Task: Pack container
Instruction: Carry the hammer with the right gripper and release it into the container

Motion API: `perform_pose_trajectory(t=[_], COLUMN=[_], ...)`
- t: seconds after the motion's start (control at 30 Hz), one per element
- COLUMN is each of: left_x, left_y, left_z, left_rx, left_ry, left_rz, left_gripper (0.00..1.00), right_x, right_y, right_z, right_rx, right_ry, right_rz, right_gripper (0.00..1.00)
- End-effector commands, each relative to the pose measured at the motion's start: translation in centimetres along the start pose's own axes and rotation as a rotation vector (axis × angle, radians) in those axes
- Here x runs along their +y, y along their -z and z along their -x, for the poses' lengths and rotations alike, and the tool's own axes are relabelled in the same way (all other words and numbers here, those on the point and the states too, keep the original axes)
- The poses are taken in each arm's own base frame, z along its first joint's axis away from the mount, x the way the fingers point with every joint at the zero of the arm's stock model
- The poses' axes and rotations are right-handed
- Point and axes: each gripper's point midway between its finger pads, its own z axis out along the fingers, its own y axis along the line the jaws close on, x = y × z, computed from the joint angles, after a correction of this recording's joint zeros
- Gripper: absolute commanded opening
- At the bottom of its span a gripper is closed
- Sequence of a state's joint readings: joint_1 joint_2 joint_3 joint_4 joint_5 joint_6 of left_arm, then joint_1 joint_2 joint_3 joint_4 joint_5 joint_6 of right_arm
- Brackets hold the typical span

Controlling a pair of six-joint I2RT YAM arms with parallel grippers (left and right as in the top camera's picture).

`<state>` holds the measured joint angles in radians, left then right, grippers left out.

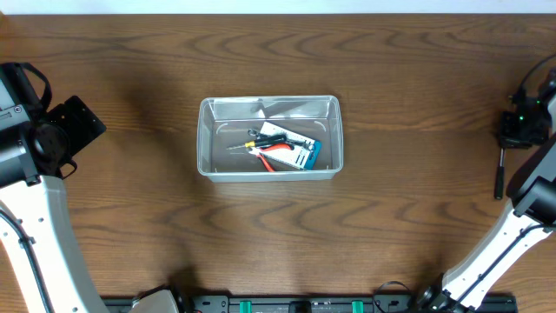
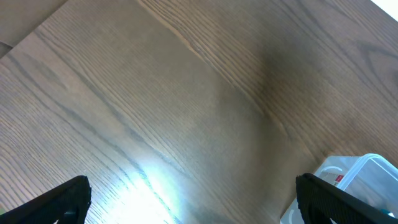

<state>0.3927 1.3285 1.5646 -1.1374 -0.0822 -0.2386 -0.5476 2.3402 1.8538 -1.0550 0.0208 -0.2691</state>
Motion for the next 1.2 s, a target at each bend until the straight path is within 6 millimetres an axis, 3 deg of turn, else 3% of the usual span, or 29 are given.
perform_pose_trajectory(t=[0.0,0.17,0.3,0.4,0.5,0.63,0.73,0.87,1.0,1.17], left_x=[0.2,0.3,0.5,0.5,0.6,0.5,0.1,-1.2,-2.7,-4.2], left_y=[0.5,0.5,0.5,0.5,0.5,0.5,0.5,0.7,0.9,1.0], left_z=[0.2,0.0,-0.6,-0.8,-1.0,-1.0,-1.1,-1.5,-1.9,-2.8], left_rx=[-0.014,-0.005,0.016,0.027,0.033,0.033,0.034,0.034,0.035,0.045], left_ry=[-0.005,-0.051,-0.116,-0.128,-0.136,-0.137,-0.149,-0.188,-0.234,-0.287], left_rz=[0.003,0.006,0.011,0.014,0.015,0.013,0.006,-0.019,-0.046,-0.075], left_gripper=[0.98,0.98,0.98,0.98,0.98,0.98,0.98,0.98,0.98,0.98], right_x=[3.8,7.4,12.9,18.4,25.2,33.9,40.2,46.7,50.6,53.1], right_y=[-2.0,1.7,8.8,15.6,22.2,27.0,27.7,26.1,23.5,18.6], right_z=[-1.0,0.7,2.6,2.8,1.4,-2.4,-6.4,-11.3,-14.3,-15.6], right_rx=[0.058,-0.03,-0.207,-0.37,-0.54,-0.683,-0.71,-0.685,-0.638,-0.547], right_ry=[0.048,0.127,0.316,0.507,0.743,1.028,1.242,1.479,1.618,1.731], right_rz=[0.073,0.09,0.139,0.166,0.183,0.206,0.244,0.287,0.313,0.313], right_gripper=[0.02,0.02,0.01,0.01,0.01,0.01,0.01,0.01,0.01,0.01])
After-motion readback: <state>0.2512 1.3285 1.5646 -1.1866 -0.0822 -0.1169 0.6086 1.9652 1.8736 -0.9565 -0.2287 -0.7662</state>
